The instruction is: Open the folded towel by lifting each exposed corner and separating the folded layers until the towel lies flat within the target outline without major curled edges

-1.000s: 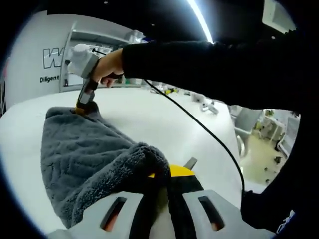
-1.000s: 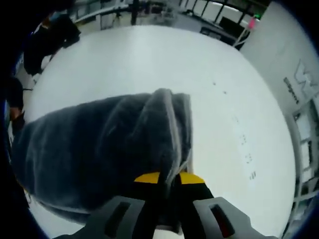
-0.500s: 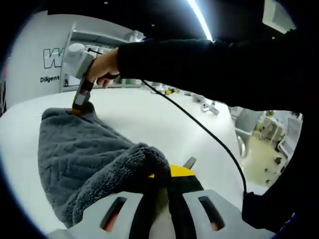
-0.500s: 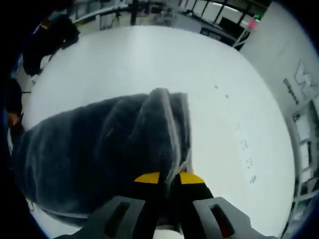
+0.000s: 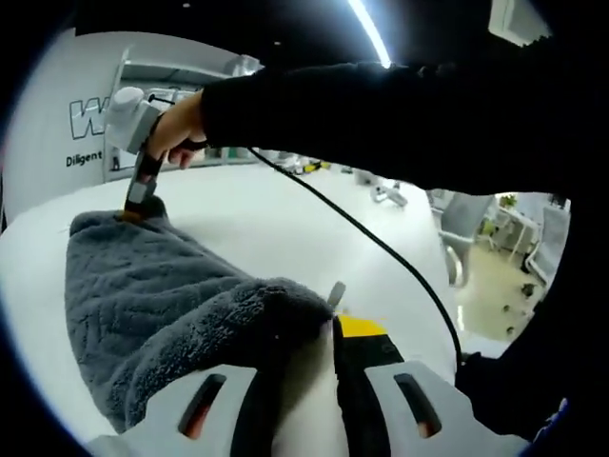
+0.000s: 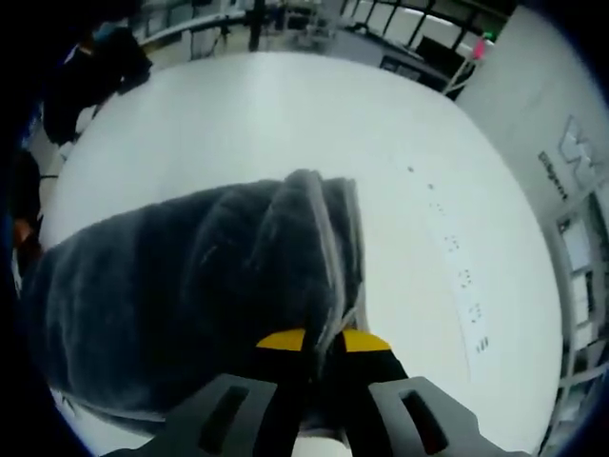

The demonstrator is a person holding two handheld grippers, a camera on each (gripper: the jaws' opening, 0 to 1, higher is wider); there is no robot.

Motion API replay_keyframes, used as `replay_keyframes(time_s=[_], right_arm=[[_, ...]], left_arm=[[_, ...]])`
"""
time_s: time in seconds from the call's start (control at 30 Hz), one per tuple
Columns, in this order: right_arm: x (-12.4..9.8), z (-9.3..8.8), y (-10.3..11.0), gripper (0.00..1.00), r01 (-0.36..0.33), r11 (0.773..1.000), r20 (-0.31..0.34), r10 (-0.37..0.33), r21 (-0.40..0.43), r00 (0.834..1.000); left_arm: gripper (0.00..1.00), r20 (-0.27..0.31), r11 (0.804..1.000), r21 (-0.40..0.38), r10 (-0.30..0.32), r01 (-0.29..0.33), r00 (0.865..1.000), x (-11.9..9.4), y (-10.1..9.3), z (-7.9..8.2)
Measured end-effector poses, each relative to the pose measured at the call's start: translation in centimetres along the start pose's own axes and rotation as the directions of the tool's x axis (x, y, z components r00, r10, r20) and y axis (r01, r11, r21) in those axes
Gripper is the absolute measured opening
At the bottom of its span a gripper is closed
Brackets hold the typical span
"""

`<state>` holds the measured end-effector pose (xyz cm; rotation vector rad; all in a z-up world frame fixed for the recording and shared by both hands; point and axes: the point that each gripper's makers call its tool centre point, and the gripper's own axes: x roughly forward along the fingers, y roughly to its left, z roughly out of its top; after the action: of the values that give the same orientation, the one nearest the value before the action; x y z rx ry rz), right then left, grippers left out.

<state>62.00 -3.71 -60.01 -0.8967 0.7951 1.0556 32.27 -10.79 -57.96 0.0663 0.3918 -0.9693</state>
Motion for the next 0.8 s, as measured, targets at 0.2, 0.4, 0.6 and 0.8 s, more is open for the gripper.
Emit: replay_keyframes(time_s=[0.2,0.4,0.6,0.8], right_arm=[[-0.1,0.0,0.0,0.09,0.011,1.000,0.006,-0.011,-0.008,1.000],[-0.2,0.0,-0.4,0.14,0.040,0.999,0.017,-0.039,-0.016,0.999],[-0.6,-0.1,-1.3,0.24,0.084,0.996,0.031,-0.083,-0.012,0.996],[-1.3,-0.1,-1.4,0.27,0.113,0.993,0.046,-0.112,-0.030,0.993]], left_arm=[[0.24,0.005,0.999,0.038,-0.017,0.017,1.000,-0.5,-0.8,0.4],[0.24,-0.002,0.995,0.103,0.010,-0.010,1.000,-1.3,-0.9,0.3],[0.23,0.013,0.981,0.183,0.067,-0.068,0.998,-2.7,-0.6,0.6],[0.23,0.053,0.967,0.232,0.095,-0.105,0.994,-3.7,-0.7,1.5]])
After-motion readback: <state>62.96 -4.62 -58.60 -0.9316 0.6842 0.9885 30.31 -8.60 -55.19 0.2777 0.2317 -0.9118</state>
